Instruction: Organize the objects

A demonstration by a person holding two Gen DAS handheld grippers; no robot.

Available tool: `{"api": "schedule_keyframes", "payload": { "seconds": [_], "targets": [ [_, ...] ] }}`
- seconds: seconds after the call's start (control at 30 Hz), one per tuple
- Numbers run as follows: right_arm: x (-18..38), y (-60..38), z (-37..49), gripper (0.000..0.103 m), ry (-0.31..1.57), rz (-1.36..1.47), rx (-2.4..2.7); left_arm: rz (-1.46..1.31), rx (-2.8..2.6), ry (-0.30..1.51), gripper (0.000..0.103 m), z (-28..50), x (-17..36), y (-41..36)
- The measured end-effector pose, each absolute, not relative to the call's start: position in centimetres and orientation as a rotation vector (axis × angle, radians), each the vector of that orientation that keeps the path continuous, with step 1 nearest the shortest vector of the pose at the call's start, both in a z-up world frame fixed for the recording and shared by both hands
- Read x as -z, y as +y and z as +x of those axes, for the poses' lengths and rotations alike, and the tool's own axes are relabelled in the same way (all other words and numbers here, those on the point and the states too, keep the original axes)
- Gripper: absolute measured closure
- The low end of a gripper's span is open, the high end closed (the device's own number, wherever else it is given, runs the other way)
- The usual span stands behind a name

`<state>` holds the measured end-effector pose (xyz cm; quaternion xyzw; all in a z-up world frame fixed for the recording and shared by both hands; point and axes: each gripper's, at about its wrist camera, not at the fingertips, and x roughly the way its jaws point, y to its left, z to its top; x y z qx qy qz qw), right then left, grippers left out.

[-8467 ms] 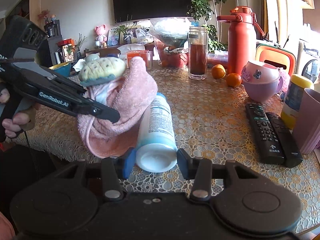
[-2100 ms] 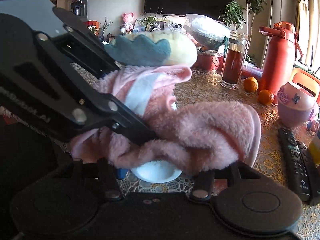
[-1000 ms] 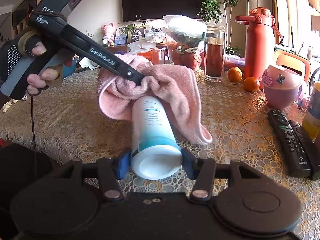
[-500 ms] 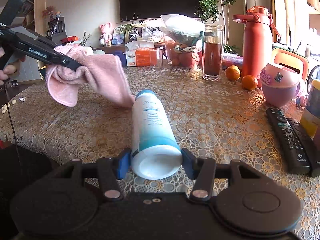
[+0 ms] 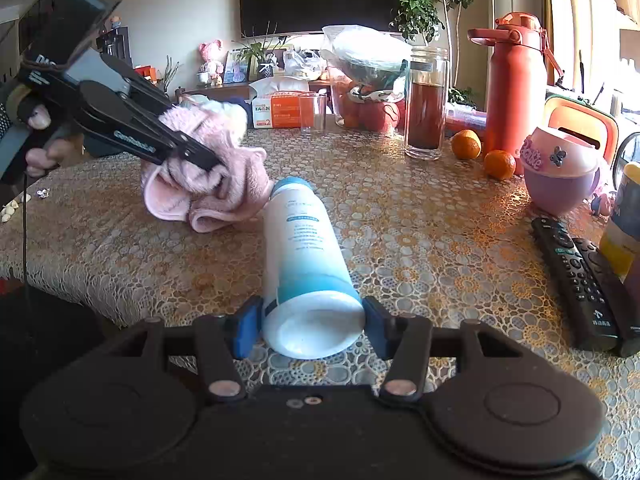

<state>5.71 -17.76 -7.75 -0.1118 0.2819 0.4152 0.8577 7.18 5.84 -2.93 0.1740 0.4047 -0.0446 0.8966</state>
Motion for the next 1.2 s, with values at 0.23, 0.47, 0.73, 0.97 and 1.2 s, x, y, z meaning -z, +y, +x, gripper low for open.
{"api": "schedule_keyframes", "payload": {
  "seconds": [0.23, 0.47, 0.73, 0.97, 1.2],
  "targets": [
    [7.6, -17.7, 5.7, 0.050, 0.593, -0.240, -0.875, 0.264, 0.091, 0.855, 0.077, 7.1, 4.2, 6.6],
    [7.6, -17.7, 5.8, 0.050, 0.593, -0.240, -0.871, 0.244, 0.115, 0.816, 0.032, 5.3, 2.8, 6.6],
    [7.6, -17.7, 5.8, 0.050, 0.593, -0.241, -0.871, 0.344, 0.059, 0.770, 0.020, 5.7, 4.2, 3.0],
    [7.6, -17.6, 5.8, 0.050, 0.597, -0.245, -0.870, 0.321, -0.015, 0.773, 0.020, 7.9, 5.4, 3.0],
    [7.6, -17.7, 5.5, 0.051, 0.595, -0.245, -0.863, 0.312, -0.026, 0.772, 0.059, 7.9, 5.5, 3.4]
  ]
}}
